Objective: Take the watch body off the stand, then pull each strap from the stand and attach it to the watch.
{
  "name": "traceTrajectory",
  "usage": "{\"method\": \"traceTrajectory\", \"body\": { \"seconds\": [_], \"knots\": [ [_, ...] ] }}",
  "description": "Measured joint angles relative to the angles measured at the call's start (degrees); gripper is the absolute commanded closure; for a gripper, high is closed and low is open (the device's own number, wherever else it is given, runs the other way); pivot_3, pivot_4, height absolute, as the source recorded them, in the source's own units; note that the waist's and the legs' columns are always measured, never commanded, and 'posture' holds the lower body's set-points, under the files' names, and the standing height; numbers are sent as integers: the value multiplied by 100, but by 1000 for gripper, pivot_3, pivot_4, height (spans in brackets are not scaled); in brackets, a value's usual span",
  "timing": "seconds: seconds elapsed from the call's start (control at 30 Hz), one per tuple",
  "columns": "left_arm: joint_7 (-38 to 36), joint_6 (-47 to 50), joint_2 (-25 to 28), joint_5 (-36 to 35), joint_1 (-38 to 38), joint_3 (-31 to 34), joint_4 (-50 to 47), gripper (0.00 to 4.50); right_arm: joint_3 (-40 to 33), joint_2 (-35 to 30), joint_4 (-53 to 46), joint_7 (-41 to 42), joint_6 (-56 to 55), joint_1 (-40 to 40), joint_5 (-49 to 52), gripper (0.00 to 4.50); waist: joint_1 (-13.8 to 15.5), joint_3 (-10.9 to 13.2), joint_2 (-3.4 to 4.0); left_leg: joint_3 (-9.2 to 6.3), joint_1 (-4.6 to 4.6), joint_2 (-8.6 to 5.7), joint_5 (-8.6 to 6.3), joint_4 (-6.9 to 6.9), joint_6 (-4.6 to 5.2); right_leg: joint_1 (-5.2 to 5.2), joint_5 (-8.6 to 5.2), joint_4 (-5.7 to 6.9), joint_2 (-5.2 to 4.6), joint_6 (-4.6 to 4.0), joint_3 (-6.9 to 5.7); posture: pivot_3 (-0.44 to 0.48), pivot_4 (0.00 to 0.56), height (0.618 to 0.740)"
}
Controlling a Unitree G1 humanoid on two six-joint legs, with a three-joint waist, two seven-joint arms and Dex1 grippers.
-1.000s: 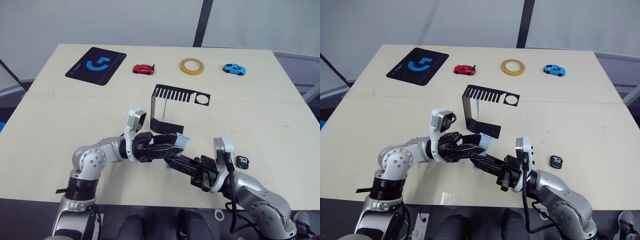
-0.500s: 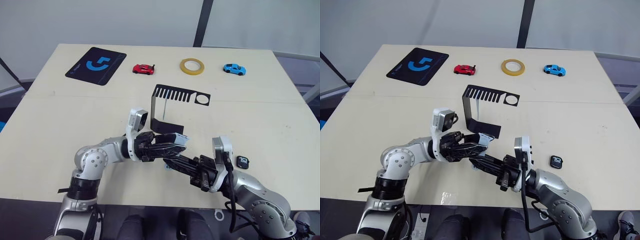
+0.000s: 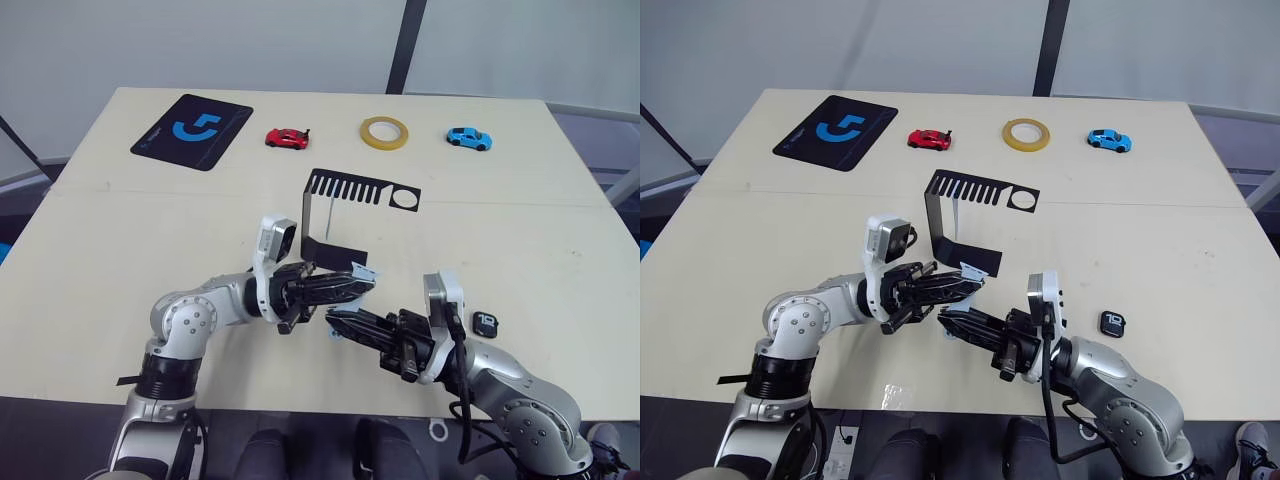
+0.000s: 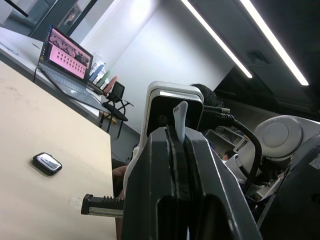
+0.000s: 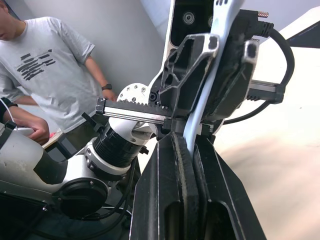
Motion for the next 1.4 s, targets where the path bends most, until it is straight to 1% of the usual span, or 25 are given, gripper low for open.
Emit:
{"method": "traceTrajectory", "body": {
  "seconds": [0.23,0.33,0.4,0.43,0.47,0.5,0.57,0.6,0.67,0.73,0.77,0.87,0.97,1.0,1.07,1.17,1.23,1.33,1.4],
  "knots": [
    [-9,1,12,-48,17,17,-12,4472,-15,-62,-3,-97,63,-87,-16,4500,-3,0,0,0,0,0,0,0,0,0,0,0,0,0,0,0,150,737],
    [-40,0,73,-66,16,21,-56,4500,-23,-88,-21,-241,133,-110,4,3393,-2,0,0,-1,-1,0,0,0,0,0,0,0,0,-1,0,0,150,737],
    [-94,-29,94,-70,16,24,-140,4500,-97,-283,-53,-342,242,-106,54,2458,-1,0,0,0,-2,-1,0,0,1,0,0,-3,-2,-1,0,0,150,737],
    [-135,-108,100,-70,14,37,-192,4500,-248,-399,-157,-388,243,-58,57,1953,7,0,0,-1,-3,-1,-1,0,1,0,0,-5,-2,-1,0,0,150,737],
    [-153,-177,110,-58,12,53,-196,4500,-364,-464,-227,-417,234,-26,60,1698,10,0,0,-1,-3,-1,-1,0,1,0,0,-6,-1,-1,-1,0,150,737],
    [-179,-300,112,-13,12,53,-198,4500,-501,-590,-328,-431,229,73,81,1181,16,0,0,-2,-3,0,-1,0,1,0,0,-6,-1,-1,-1,0,150,737],
    [-247,-555,176,128,10,88,-199,4500,-799,-843,-464,-448,228,289,106,312,26,0,0,-3,-10,-2,-1,0,2,-1,0,-13,-1,0,-3,0,150,737],
    [-291,-738,209,265,8,83,-198,4500,-1010,-948,-554,-447,221,485,114,18,29,0,1,-3,-11,-3,-1,0,2,-1,0,-14,-2,0,-3,0,150,737],
    [-473,-1324,404,709,15,78,-178,4500,-1794,-1268,-781,-414,105,1207,68,18,54,0,0,-6,-21,-4,-2,-1,3,-2,0,-23,0,1,-8,0,150,737],
    [-642,-1799,547,1028,48,126,-148,4500,-2499,-1324,-863,-369,-105,1820,-87,18,58,0,0,-5,-23,-4,-2,-1,4,-1,2,-28,0,3,-9,0,150,737],
    [-744,-2083,559,1213,43,99,-101,4500,-2929,-1254,-940,-314,-319,2221,-209,18,58,-1,2,-2,-26,-6,-3,-1,6,-3,7,-32,-1,11,-6,0,150,737],
    [-895,-2486,639,1484,116,78,56,4500,-3997,-962,-955,-24,-966,3196,-612,18,57,-2,3,-3,-24,-5,-4,-1,8,0,8,-34,1,14,-4,0,150,737],
    [-938,-2694,671,1621,233,94,107,4500,-4813,-563,-855,432,-1613,4161,-996,18,62,-2,3,-5,-23,-4,-6,-1,11,1,8,-35,2,14,-4,0,150,737],
    [-942,-2757,683,1646,264,124,157,4500,-5070,-337,-799,596,-1884,4502,-1138,18,55,-1,3,-4,-22,-2,-11,-2,20,1,8,-34,2,14,-2,0,150,737],
    [-941,-2823,690,1665,267,138,219,4500,-5310,-23,-712,722,-2241,4834,-1314,18,30,-2,4,-4,-19,-2,-26,-2,43,2,9,-34,1,13,1,0,150,737],
    [-905,-2936,691,1719,270,170,245,4500,-5684,597,-327,719,-2822,5247,-1625,18,16,-4,8,-4,-13,3,-32,-5,37,2,6,-33,2,7,3,0,150,737],
    [-861,-2973,690,1728,270,197,251,4500,-5788,936,-26,643,-3112,5397,-1772,18,14,-4,10,-6,-9,5,-37,-8,36,1,4,-33,1,4,6,0,150,737],
    [-852,-3039,690,1757,271,208,259,4500,-5780,1124,178,571,-3338,5477,-1910,18,3,-2,17,-8,19,7,-49,-13,37,6,2,-29,-6,1,25,0,150,737],
    [-861,-3086,672,1795,273,191,259,4500,-5632,1085,55,259,-3202,5353,-1955,18,-19,-4,20,-1,33,9,-55,-13,38,12,2,-30,-6,-1,32,0,150,737]
  ]
}}
